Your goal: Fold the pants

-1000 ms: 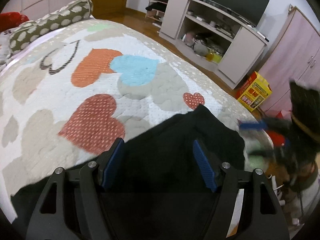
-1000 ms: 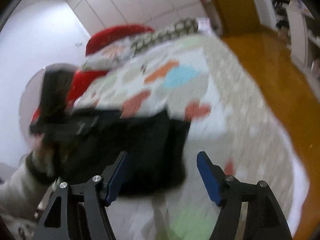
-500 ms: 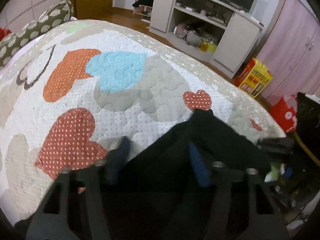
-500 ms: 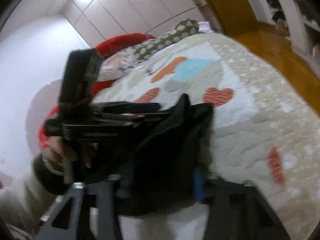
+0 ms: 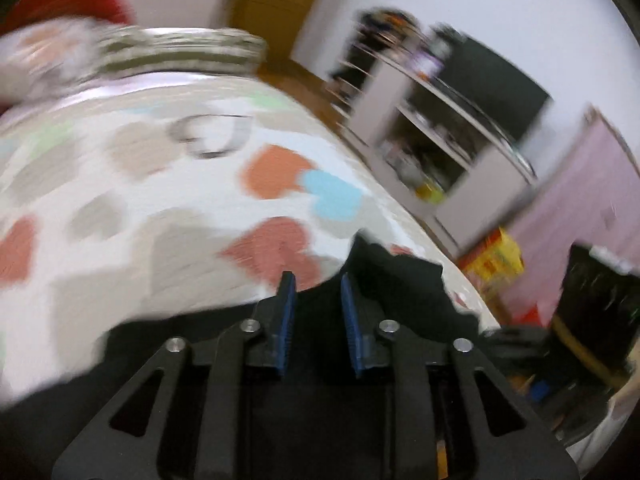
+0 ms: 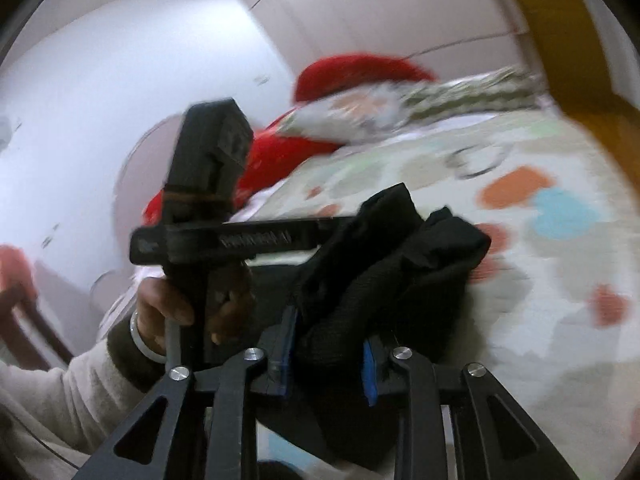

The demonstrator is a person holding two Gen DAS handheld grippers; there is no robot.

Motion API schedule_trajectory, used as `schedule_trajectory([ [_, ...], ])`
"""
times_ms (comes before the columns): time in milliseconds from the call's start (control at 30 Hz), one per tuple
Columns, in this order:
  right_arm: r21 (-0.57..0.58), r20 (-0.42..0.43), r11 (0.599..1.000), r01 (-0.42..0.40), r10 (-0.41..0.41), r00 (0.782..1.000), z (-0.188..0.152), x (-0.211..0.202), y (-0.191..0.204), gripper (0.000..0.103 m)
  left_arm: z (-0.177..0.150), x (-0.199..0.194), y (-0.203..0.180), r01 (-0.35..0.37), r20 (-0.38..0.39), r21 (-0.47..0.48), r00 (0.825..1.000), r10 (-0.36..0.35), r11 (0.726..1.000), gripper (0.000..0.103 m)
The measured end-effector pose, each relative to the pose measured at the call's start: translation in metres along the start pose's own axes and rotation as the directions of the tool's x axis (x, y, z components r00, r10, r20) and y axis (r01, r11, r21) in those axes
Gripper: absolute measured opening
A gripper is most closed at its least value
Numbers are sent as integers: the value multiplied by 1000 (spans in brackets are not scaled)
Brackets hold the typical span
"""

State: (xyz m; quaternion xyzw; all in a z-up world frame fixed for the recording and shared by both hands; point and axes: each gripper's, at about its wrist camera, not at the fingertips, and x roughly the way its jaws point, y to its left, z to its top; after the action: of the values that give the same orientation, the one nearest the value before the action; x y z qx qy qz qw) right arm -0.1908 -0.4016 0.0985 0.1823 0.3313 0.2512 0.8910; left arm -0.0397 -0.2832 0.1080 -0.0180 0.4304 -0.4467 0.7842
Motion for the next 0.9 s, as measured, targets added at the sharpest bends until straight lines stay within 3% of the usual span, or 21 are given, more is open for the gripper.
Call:
schedule_trajectory([
  [33,4,-57,1000,-23,24,998,-2,18,3,74,-8,-13,14,-18,21,-42,1000,19,999,34],
  [100,8,-216,998,-58,58,975,-13,59,13,78,-22,-33,33,-43,45,-109,998,48,993,45],
  [167,-36,-286,997,-65,52,957,-21,70,25,78,-40,-51,48,-55,60,-162,996,66,985,45],
  [267,-61,-226,997,-52,37,973,-20,44,27,77,-58,-66,49,-82,63,-180,993,95,980,49],
  [367,-4,-115,1000,6,-6,993,-12,11,7,78,-71,-67,40,-60,67,-192,995,74,980,73],
  [500,111,-90,978,175,-165,982,-13,5,-33,78,-77,-41,23,-76,26,-205,996,83,976,74],
  [600,190,-106,962,195,-177,978,-18,18,-56,78,-79,-9,17,-148,-43,-204,989,142,968,74],
  [700,257,-114,948,187,-162,980,-26,28,-74,78,-84,18,20,-152,-73,-254,988,137,955,74],
  [733,270,-113,946,182,-157,981,-26,29,-77,78,-85,22,18,-171,-63,-244,985,160,955,74],
  [767,275,-106,945,177,-153,983,-27,28,-78,78,-85,23,14,-193,-53,-218,981,186,957,55],
  [800,279,-99,944,174,-152,983,-26,26,-78,78,-84,23,12,-199,-70,-206,980,188,958,21],
  [900,271,-83,947,171,-153,985,-21,17,-75,78,-88,7,15,-127,-71,-246,991,112,961,20],
])
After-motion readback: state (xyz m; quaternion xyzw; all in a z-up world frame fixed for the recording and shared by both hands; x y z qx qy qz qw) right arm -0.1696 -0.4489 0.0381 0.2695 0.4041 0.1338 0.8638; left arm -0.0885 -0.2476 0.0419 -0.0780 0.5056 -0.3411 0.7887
